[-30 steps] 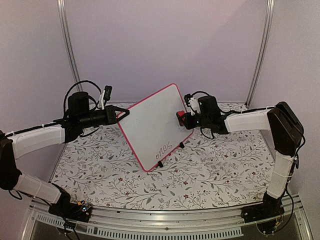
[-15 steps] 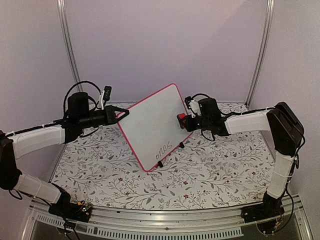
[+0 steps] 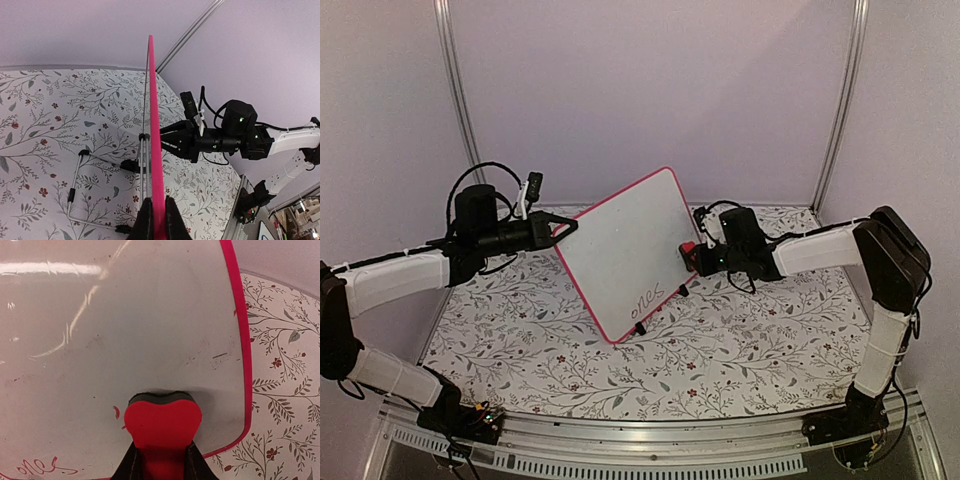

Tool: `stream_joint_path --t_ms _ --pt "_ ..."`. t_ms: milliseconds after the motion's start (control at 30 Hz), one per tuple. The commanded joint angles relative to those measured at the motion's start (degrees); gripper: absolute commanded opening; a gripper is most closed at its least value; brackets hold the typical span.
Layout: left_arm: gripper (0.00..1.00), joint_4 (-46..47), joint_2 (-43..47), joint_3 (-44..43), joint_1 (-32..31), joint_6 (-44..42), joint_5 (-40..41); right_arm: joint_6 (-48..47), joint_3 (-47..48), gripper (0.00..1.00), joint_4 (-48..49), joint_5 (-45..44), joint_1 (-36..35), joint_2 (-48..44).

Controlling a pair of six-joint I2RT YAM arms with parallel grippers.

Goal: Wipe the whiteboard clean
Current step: Erase the whiteboard at the center of the board.

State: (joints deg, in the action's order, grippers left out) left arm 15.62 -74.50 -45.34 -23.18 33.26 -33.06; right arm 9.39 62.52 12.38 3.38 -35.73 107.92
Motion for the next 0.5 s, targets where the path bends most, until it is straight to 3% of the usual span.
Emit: stream_joint_path --t_ms 0,467 --pt "0.00 4.27 2.61 -0.04 -0.19 2.25 -7.55 0.21 -2.10 0.22 -2.88 0.31 -0.11 -1.74" --pt "0.00 5.79 2.31 0.48 1.42 3.49 -8.67 -0.50 -4.33 0.21 -2.49 -1.22 -2.16 -1.59"
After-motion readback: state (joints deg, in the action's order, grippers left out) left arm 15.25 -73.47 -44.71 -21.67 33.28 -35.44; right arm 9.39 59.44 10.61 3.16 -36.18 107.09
